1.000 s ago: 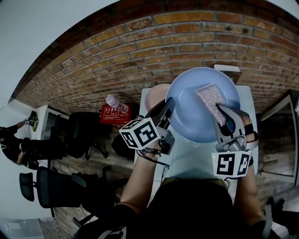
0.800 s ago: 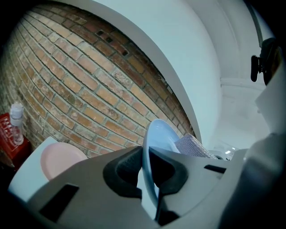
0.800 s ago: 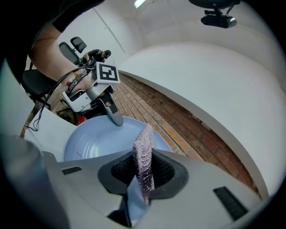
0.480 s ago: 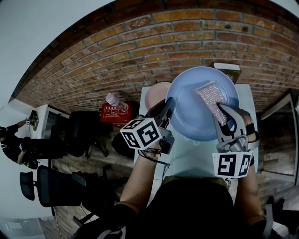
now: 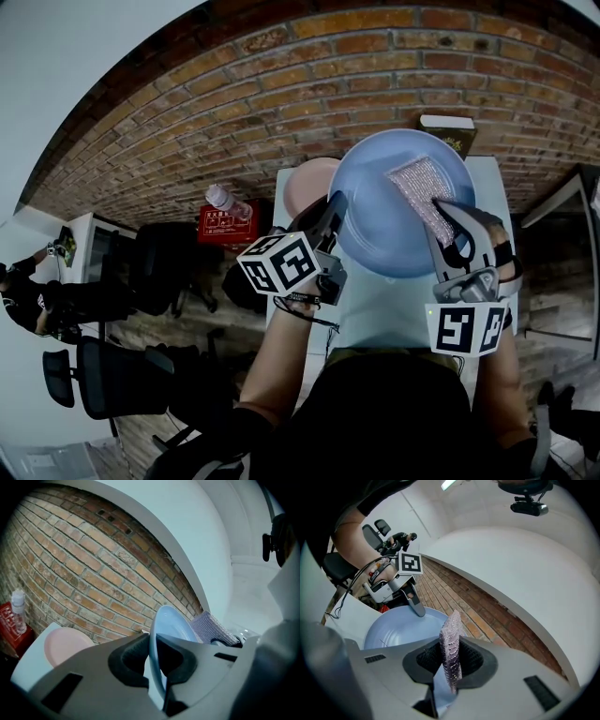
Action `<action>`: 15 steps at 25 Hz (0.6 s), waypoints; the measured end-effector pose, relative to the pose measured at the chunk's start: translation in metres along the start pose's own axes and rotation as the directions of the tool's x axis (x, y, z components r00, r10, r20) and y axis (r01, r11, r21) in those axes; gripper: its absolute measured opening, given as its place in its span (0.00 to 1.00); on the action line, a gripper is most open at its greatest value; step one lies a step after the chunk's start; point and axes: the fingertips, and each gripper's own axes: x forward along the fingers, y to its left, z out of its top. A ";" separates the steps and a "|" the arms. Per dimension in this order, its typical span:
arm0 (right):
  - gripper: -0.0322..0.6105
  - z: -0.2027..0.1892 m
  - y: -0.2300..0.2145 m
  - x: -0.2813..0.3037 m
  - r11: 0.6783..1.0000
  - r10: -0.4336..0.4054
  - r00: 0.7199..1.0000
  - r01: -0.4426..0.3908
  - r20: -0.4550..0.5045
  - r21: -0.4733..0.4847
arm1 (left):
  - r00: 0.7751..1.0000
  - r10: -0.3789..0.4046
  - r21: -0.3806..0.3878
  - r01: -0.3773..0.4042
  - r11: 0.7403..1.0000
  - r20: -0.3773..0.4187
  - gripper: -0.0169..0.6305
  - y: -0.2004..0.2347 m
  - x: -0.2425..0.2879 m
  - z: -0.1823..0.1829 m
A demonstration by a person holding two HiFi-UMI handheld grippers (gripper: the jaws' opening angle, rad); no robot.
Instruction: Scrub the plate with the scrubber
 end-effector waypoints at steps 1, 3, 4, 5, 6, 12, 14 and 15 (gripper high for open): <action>0.19 -0.002 0.000 -0.001 1.000 -0.001 1.000 0.001 -0.001 0.001 | 1.000 -0.001 -0.003 0.001 1.000 -0.002 0.08 0.000 0.002 -0.002; 0.19 -0.007 0.002 -0.003 1.000 0.002 1.000 -0.002 -0.010 0.008 | 1.000 0.005 -0.005 -0.005 1.000 -0.013 0.08 0.002 0.006 -0.010; 0.19 -0.010 0.003 -0.004 1.000 0.005 1.000 -0.005 -0.017 0.013 | 1.000 0.012 0.000 -0.012 1.000 -0.022 0.08 0.004 0.009 -0.016; 0.19 -0.014 0.005 -0.006 1.000 0.009 1.000 -0.008 -0.025 0.018 | 0.999 0.023 0.010 -0.023 1.000 -0.033 0.08 0.006 0.011 -0.021; 0.19 -0.017 0.006 -0.007 1.000 0.012 0.999 -0.011 -0.032 0.023 | 0.998 0.034 0.022 -0.033 0.999 -0.045 0.08 0.007 0.013 -0.027; 0.19 -0.036 0.012 -0.004 0.999 0.030 0.998 -0.027 -0.058 0.044 | 0.990 0.079 0.040 -0.075 0.996 -0.116 0.08 0.026 0.031 -0.061; 0.19 -0.043 0.015 -0.004 0.998 0.042 0.997 -0.038 -0.071 0.053 | 0.985 0.095 0.026 -0.092 0.995 -0.142 0.08 0.034 0.035 -0.074; 0.19 -0.046 0.017 -0.004 0.997 0.048 0.996 -0.044 -0.076 0.057 | 0.983 0.104 0.018 -0.102 0.995 -0.154 0.08 0.039 0.037 -0.079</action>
